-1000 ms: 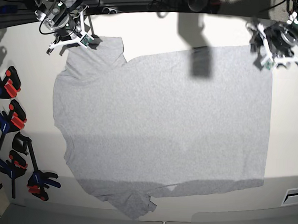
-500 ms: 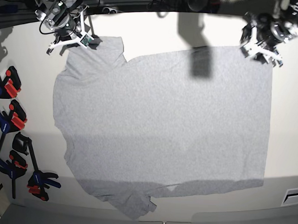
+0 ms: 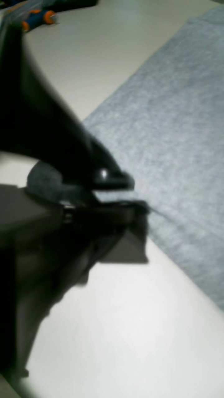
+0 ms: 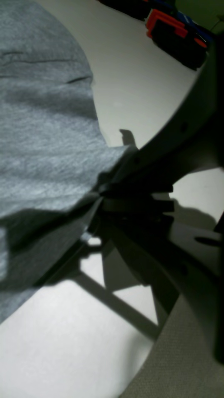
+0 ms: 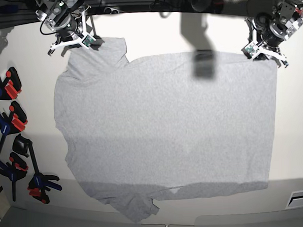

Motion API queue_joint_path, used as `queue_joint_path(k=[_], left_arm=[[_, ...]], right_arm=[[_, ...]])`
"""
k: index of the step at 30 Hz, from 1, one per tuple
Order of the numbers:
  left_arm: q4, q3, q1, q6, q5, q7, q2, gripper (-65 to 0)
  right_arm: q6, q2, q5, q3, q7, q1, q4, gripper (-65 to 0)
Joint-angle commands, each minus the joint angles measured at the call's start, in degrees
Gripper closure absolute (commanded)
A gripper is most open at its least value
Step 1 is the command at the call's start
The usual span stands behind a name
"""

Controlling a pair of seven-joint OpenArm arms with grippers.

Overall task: Fold the T-shirt properly
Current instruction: 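Grasp the shoulder corner with the left gripper, then lift both shoulders and carry them toward the hem, folding the shirt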

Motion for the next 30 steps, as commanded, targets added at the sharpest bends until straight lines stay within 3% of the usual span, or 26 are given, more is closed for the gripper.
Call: queue_joint_path(k=[1, 6, 11, 20, 25, 30], left_arm=[[-0.6, 0.0, 0.7, -0.7, 1.1, 5.0, -0.6, 0.0], [-0.5, 0.0, 0.6, -0.6, 1.1, 6.3, -0.7, 0.0], [1.9, 0.0, 0.6, -0.6, 1.1, 6.3, -0.7, 0.0], [8.1, 0.0, -1.3, -0.6, 4.3, 5.5, -0.7, 0.0], [8.1, 0.0, -4.3, -0.6, 6.6, 1.3, -0.7, 0.0], [8.1, 0.0, -7.8, -0.6, 6.4, -7.6, -0.7, 0.0]], right_arm=[[-0.6, 0.9, -0.2, 0.4, 0.5, 0.0, 0.9, 0.0], [-1.3, 0.9, -0.2, 0.4, -2.4, 0.0, 1.1, 0.0], [-7.3, 1.0, -0.2, 0.4, -3.2, 0.0, 3.4, 0.0], [-13.5, 0.9, -0.2, 0.4, -6.1, 4.5, 9.4, 0.0], [-14.4, 0.9, 1.3, 0.4, -6.1, 10.7, 9.4, 0.0], [-14.3, -1.0, 6.1, 0.4, -6.0, 17.0, 9.2, 0.0]])
